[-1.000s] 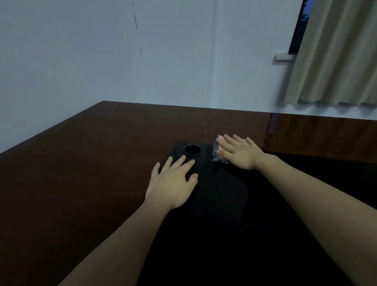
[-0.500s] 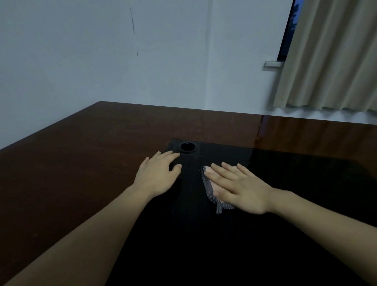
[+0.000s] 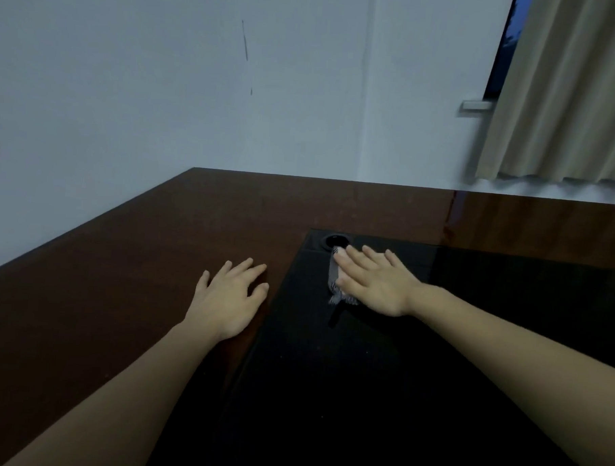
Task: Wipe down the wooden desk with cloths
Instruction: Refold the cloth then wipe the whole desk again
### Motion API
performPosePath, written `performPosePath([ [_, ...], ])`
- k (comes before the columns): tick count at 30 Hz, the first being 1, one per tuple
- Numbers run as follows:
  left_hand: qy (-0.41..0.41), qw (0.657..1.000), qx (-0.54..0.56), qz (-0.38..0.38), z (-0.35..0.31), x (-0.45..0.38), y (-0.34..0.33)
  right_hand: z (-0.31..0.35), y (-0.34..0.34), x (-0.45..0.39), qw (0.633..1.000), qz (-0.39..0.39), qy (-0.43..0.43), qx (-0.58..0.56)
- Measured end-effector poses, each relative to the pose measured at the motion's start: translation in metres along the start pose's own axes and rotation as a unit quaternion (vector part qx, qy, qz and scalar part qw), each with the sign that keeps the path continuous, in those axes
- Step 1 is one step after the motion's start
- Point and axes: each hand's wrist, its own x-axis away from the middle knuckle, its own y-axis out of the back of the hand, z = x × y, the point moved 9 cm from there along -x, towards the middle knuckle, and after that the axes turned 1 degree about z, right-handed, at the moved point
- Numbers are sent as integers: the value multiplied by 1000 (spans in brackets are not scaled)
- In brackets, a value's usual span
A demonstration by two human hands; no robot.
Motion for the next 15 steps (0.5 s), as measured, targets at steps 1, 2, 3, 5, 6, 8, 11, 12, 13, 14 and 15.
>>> performPosePath([
  [1,-1,1000,-4,-1,1,0,-2,10,-4,10,1000,3,24,5],
  [2,-2,1000,-6,-2,1,0,-3,19,-8,19,999,6,45,9],
  [3,-3,1000,-7,-1,1,-1,-3,25,-11,25,998,7,60,10],
  [5,-3,1000,-9,0,2,-2,-4,28,-13,28,997,8,72,9],
  [6,-3,1000,-13,0,2,-2,-4,27,-12,25,997,7,72,7],
  [8,-3,1000,-16,1,3,-3,-5,27,-10,14,998,8,68,6],
  [11,-2,1000,-17,-3,3,-4,-5,30,-5,-14,999,-3,51,2],
  [12,1,1000,-18,-5,3,-4,-5,33,-3,-25,999,-6,43,0],
  [13,3,1000,-19,-7,4,-4,-4,37,-1,-35,999,-8,35,-1],
  [14,5,1000,-19,-10,3,-3,-4,41,1,-44,1000,-9,28,-2],
  [15,6,1000,-18,-12,3,-2,-3,46,3,-51,1000,-10,23,-2],
])
